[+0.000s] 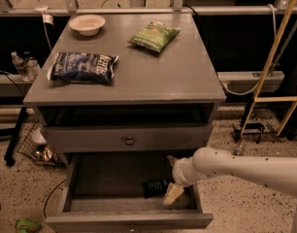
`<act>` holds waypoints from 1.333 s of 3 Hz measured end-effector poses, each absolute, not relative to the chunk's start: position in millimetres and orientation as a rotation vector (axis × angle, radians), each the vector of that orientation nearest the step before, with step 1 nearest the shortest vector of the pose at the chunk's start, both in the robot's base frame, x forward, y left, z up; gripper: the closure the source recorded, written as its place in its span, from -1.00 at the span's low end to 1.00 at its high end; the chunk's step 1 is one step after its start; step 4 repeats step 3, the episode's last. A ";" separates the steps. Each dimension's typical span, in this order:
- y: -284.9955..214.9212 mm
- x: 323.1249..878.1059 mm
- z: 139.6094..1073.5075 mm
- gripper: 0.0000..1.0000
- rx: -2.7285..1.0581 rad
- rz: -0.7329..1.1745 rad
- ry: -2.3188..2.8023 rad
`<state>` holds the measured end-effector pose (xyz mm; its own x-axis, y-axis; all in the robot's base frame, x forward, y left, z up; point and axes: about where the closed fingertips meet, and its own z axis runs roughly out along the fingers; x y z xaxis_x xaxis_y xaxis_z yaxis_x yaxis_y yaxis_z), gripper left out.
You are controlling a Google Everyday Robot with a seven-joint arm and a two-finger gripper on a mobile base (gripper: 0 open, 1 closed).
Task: Place rxbar blueberry into middle drawer
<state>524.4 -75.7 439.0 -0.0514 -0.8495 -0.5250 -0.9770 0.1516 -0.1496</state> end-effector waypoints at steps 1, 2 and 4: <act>-96.3 533.0 461.2 -1.00 -1.709 0.264 1.955; -145.9 528.8 477.3 -1.00 -1.630 0.217 2.077; -178.5 520.0 484.6 -1.00 -1.568 0.202 2.160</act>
Offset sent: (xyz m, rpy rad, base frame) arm 0.0050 -0.1099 0.0505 -0.1094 0.0173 -0.2154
